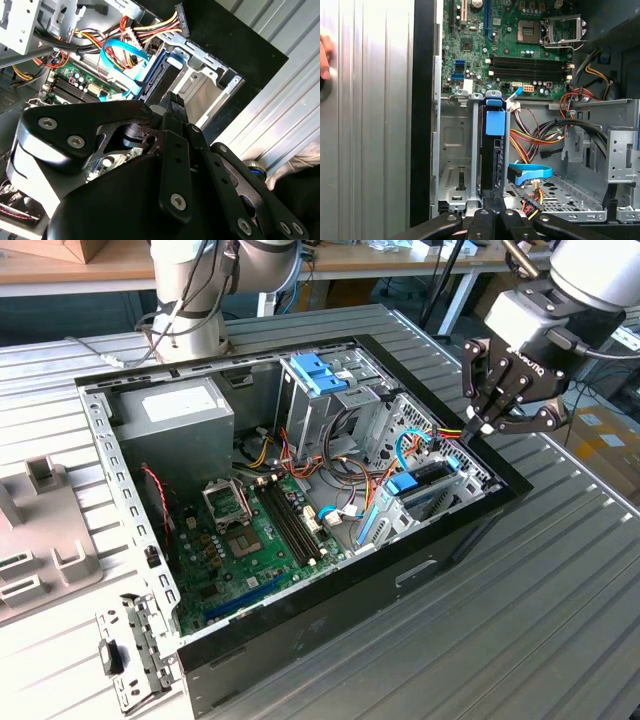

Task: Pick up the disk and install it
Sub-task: 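Insert the disk into the insertion slot, then insert the first disk wire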

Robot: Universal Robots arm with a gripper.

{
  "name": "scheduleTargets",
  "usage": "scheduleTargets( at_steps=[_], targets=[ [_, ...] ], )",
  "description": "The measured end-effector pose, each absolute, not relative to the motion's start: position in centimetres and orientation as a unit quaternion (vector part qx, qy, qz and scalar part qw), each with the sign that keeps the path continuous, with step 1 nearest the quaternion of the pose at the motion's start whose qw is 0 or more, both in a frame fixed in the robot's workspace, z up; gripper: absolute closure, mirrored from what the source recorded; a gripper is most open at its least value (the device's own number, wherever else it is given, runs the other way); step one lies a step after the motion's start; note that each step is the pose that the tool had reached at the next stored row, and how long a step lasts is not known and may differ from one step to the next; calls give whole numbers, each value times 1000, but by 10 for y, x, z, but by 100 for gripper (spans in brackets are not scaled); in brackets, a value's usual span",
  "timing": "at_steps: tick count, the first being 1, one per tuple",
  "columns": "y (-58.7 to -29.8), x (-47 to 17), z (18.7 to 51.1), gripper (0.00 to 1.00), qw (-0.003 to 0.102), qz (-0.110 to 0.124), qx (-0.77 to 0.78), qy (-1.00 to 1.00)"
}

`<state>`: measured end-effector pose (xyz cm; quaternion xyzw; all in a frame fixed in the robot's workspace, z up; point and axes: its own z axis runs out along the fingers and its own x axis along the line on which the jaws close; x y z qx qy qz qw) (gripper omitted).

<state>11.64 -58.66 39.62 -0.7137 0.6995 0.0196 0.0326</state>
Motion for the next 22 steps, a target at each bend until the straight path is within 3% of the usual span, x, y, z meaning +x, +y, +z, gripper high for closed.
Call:
scheduleTargets(
  at_steps=[22],
  targets=[
    [-587, 128, 394, 89, 33, 20, -714, 699]
  ],
)
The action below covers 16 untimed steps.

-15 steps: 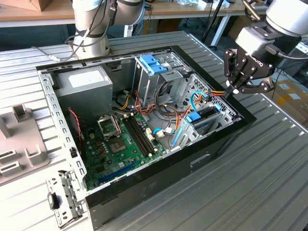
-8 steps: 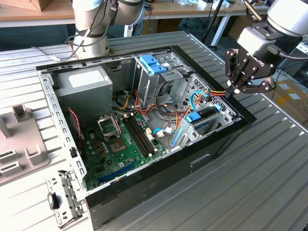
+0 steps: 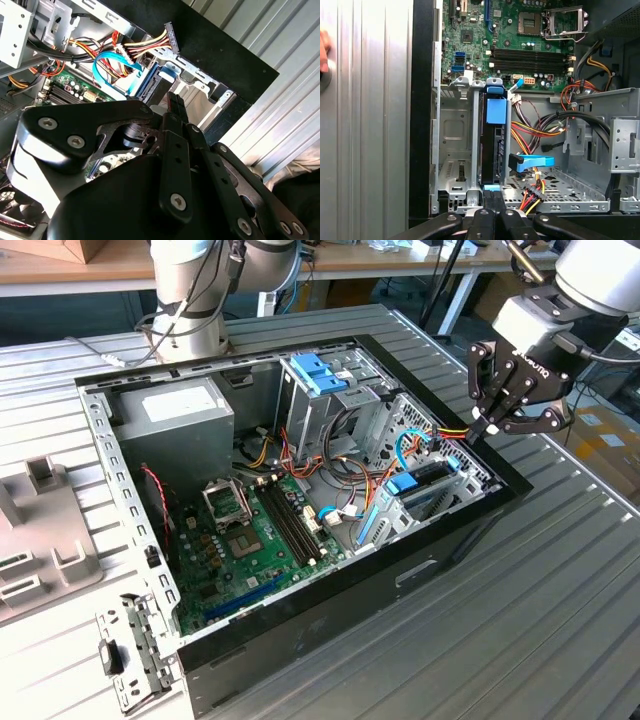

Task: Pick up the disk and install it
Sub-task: 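Insert the first disk wire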

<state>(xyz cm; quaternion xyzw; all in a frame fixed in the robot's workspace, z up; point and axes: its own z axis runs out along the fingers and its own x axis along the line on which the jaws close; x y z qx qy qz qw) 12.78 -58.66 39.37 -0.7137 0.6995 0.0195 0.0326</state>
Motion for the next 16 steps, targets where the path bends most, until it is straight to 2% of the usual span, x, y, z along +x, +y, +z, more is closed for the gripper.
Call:
scheduleTargets(
  at_steps=[16],
  targets=[
    [-587, 128, 394, 89, 31, 22, -756, 654]
  ],
)
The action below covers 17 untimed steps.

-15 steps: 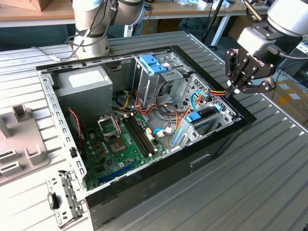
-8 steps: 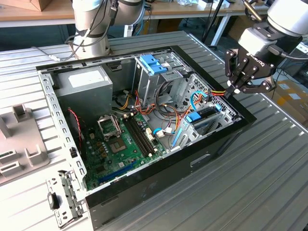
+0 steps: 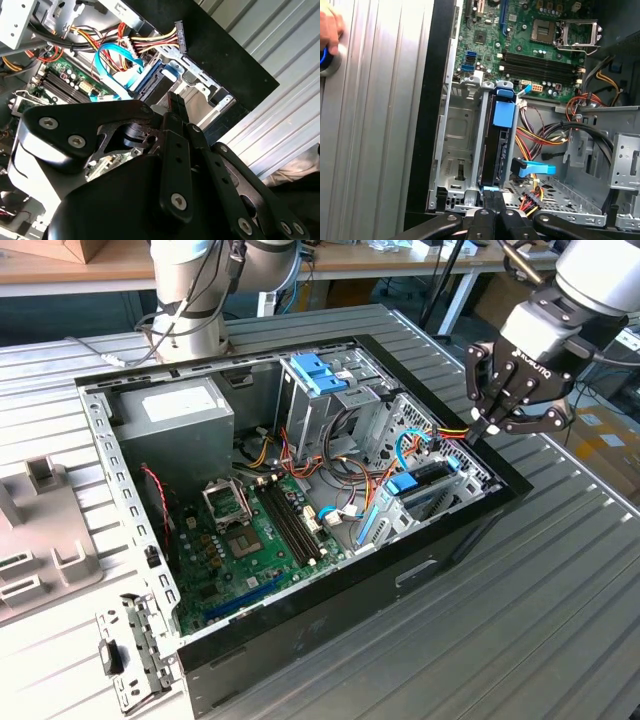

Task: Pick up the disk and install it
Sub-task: 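Insert the first disk wire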

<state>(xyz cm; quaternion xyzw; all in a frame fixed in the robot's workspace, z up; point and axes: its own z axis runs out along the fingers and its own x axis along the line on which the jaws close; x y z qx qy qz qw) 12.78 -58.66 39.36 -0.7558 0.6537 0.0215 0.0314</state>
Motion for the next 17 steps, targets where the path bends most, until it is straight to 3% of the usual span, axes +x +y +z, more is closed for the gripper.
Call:
scheduleTargets(
  at_steps=[17],
  targets=[
    [-587, 128, 394, 89, 30, 24, -805, 592]
  ],
)
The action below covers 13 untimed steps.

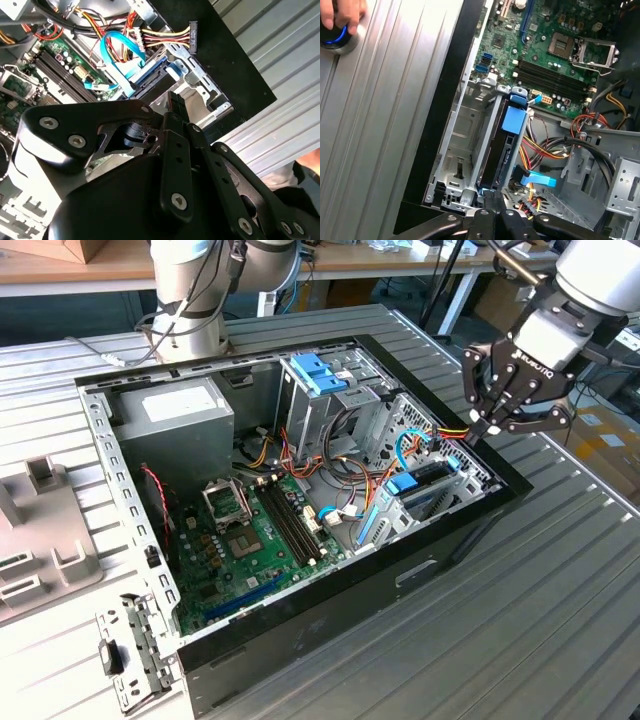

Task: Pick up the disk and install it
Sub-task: 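Insert the first disk wire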

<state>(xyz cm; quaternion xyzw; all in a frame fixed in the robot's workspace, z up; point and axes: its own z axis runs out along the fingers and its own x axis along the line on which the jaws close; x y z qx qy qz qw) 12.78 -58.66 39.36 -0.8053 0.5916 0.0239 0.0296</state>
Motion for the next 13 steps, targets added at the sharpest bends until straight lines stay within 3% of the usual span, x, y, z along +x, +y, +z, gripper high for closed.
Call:
scheduleTargets(
  at_steps=[13],
  targets=[
    [-587, 128, 394, 89, 28, 26, -845, 533]
  ],
)
